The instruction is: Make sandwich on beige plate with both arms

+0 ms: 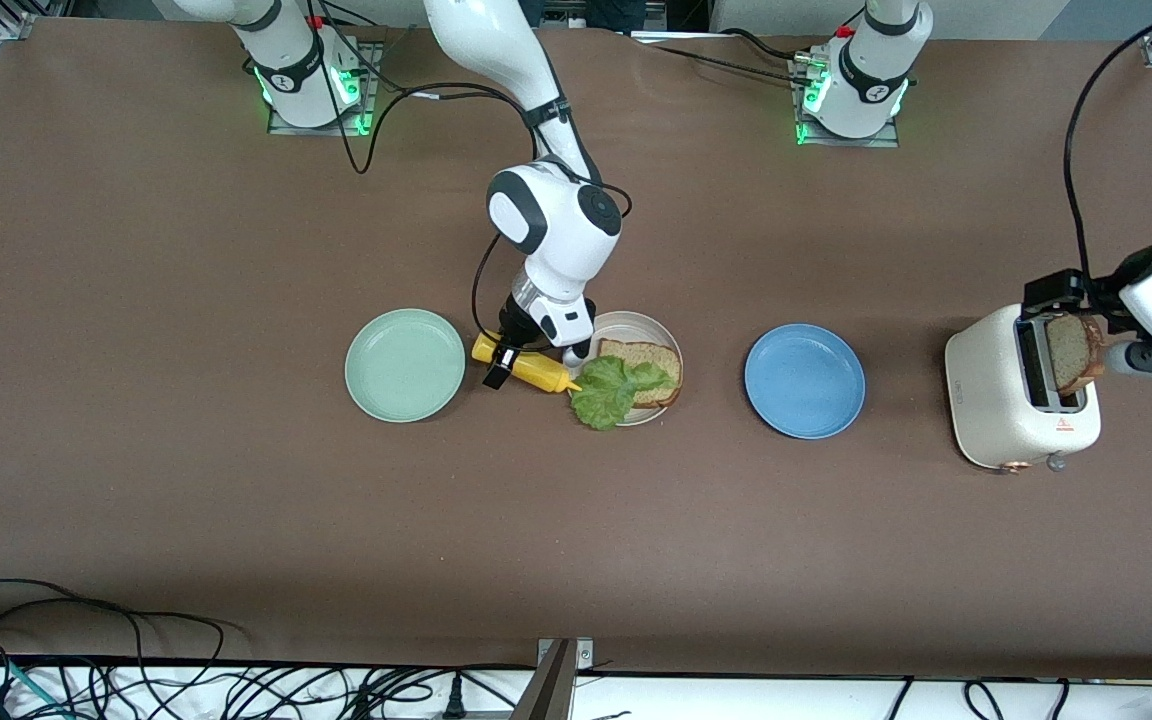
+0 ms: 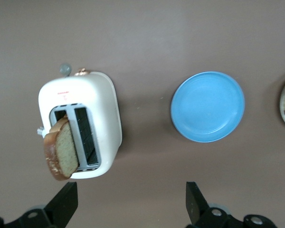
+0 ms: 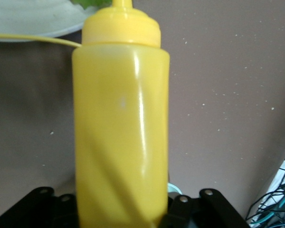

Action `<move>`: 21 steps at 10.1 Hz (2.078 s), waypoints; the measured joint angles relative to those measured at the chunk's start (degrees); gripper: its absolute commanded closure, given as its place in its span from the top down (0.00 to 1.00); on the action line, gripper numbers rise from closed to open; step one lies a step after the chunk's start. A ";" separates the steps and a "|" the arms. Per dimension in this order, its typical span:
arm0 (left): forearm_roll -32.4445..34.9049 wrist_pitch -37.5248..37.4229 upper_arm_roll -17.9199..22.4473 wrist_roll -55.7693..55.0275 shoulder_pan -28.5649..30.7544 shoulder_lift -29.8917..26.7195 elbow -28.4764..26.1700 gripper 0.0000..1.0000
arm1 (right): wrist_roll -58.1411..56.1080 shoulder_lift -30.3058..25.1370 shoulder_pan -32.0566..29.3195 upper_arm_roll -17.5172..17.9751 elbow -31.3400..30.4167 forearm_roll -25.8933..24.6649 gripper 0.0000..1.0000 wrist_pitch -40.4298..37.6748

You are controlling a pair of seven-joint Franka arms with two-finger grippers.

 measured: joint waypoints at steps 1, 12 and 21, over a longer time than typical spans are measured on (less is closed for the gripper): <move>0.57 0.22 0.08 1.74 1.57 2.01 -0.11 1.00 | 0.00 0.01 0.00 -0.01 0.05 -0.26 0.00 0.00; 7.53 3.53 0.16 5.63 10.27 12.17 -3.27 0.32 | -42.49 -3.06 -8.64 -26.75 1.74 39.87 0.00 -24.41; 7.64 -2.70 -0.44 5.61 10.28 7.43 -1.27 0.00 | -90.90 -2.82 -41.48 -26.99 -12.78 74.21 0.00 -56.87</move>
